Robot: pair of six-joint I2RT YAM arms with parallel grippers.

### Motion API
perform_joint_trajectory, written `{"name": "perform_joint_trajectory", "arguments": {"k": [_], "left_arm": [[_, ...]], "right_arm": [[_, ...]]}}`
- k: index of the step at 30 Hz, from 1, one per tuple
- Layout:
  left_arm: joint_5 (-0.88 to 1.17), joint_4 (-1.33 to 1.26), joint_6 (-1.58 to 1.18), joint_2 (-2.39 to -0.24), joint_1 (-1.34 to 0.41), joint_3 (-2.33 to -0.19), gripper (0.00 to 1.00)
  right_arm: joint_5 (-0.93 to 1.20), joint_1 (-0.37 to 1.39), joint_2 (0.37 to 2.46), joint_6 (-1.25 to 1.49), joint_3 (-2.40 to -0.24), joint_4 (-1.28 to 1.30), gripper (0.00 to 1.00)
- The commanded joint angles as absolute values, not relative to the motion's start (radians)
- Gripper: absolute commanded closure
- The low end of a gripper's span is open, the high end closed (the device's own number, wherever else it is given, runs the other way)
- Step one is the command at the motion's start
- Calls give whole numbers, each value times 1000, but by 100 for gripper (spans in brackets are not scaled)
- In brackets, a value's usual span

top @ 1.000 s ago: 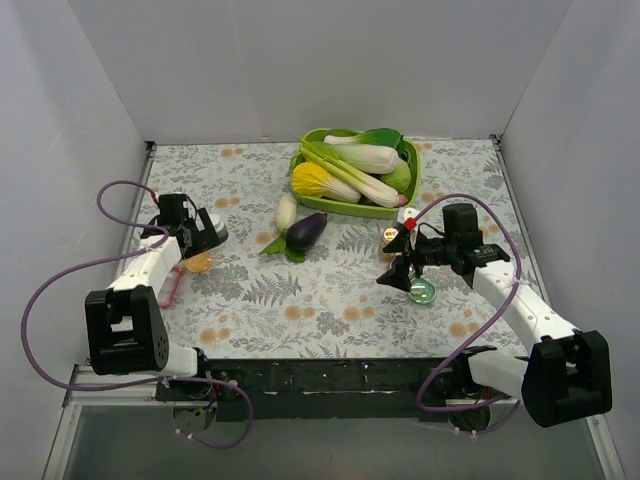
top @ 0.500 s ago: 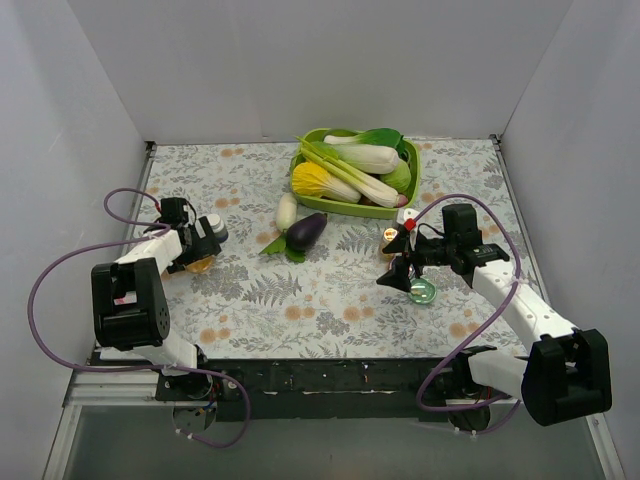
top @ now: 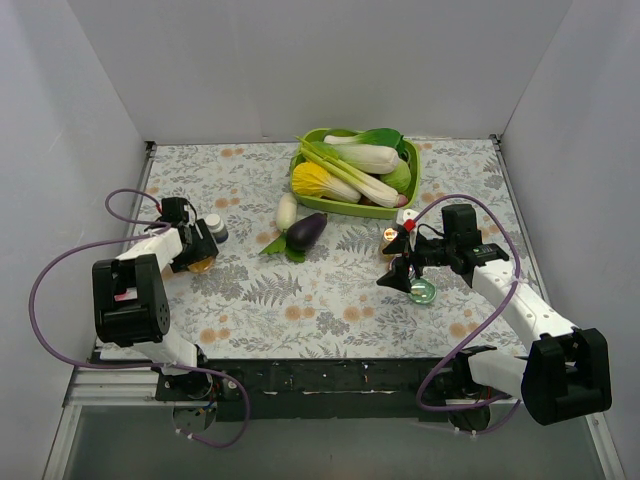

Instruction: Sort the pills into containers

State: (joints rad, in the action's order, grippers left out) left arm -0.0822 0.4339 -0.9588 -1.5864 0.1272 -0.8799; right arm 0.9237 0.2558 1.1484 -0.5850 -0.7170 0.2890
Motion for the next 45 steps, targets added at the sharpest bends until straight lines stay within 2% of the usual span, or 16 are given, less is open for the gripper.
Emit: {"name": "perform_joint_trajectory", "arguments": {"k": [1,5,10,16,21,26,31,35,37,39,42,45], "left_arm": [[-22,472,-976,-1560,130,-904,44],[70,503,-1000,-1508,129,-879,55],[193,545,-1068,-1398,75,-813,59],[224,560,-1261,-1309,-219,-812,62],[125,503,-1425,-1344,-544,-810,61],[-86,503,-1572,-1480,-831,-912,60],[-224,506,-1591,-1643,-946,-1003,59],[-259,515,-1589,-1701,-1003,-1029,55],[-261,512,-1601,-1710,-1014,-1029,46],[-271,508,-1617,-1713,-1026,-1028,29],[-278,486,-1629,-1681,-1032,-1014,18],[-299,468,-1629,-1616,-1032,-991,11]], "right_arm": [[957,255,1146,-607,-744,302,5],[962,255,1146,-609,-747,305,5],[960,256,1147,-621,-747,314,5],[968,255,1155,-646,-746,330,5],[965,255,1154,-683,-744,348,5],[957,256,1155,-710,-735,354,5],[954,256,1161,-738,-727,364,5],[951,256,1167,-749,-724,368,5],[951,255,1172,-753,-724,371,5],[951,255,1181,-762,-726,379,5],[954,255,1186,-776,-724,390,6],[960,256,1183,-790,-718,396,6]]}}
